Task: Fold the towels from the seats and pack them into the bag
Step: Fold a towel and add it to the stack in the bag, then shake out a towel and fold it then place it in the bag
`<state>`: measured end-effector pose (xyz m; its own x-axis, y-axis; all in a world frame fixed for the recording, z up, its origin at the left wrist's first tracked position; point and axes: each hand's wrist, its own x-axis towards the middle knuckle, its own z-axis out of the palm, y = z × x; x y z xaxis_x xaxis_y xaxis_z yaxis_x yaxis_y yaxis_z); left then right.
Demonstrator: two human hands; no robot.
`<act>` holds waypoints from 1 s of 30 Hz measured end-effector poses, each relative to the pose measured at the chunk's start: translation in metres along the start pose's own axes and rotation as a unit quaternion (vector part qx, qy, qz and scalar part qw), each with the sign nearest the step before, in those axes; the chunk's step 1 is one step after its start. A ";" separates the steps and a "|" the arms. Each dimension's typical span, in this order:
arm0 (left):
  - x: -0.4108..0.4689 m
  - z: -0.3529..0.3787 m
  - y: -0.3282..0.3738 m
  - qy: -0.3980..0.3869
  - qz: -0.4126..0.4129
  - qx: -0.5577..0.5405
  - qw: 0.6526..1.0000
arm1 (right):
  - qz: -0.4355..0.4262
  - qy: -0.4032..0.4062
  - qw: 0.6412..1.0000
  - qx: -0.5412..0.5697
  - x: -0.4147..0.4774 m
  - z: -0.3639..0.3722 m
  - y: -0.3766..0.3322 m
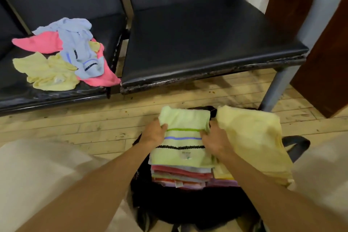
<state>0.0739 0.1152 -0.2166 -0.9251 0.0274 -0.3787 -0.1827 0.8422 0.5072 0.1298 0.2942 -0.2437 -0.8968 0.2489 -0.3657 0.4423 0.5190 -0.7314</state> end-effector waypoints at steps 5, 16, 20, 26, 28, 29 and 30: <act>0.003 0.002 -0.005 -0.002 -0.028 0.008 1.000 | 0.017 -0.019 0.997 -0.076 0.003 0.004 -0.006; -0.032 -0.037 0.019 -0.046 -0.010 0.040 0.998 | 0.015 -0.048 0.989 -0.138 -0.018 -0.058 -0.041; -0.044 -0.071 0.032 -0.052 0.050 -0.017 0.997 | -0.034 -0.047 0.998 -0.034 -0.026 -0.076 -0.084; -0.049 -0.150 0.034 -0.062 0.089 -0.101 0.989 | -0.119 -0.017 0.992 0.025 -0.020 -0.078 -0.162; -0.043 -0.177 0.025 -0.045 0.088 -0.125 0.987 | -0.136 -0.010 0.990 0.042 -0.014 -0.069 -0.186; -0.039 -0.191 0.020 -0.033 0.088 -0.141 0.985 | -0.148 -0.011 0.988 0.044 -0.009 -0.064 -0.198; -0.034 -0.202 0.015 -0.019 0.089 -0.160 0.983 | -0.161 -0.012 0.986 0.042 -0.005 -0.056 -0.208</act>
<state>0.0357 0.0181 -0.0395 -0.9397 0.1843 -0.2881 -0.1207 0.6095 0.7836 0.0418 0.2310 -0.0572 -0.9909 0.0618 -0.1198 0.1346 0.4988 -0.8562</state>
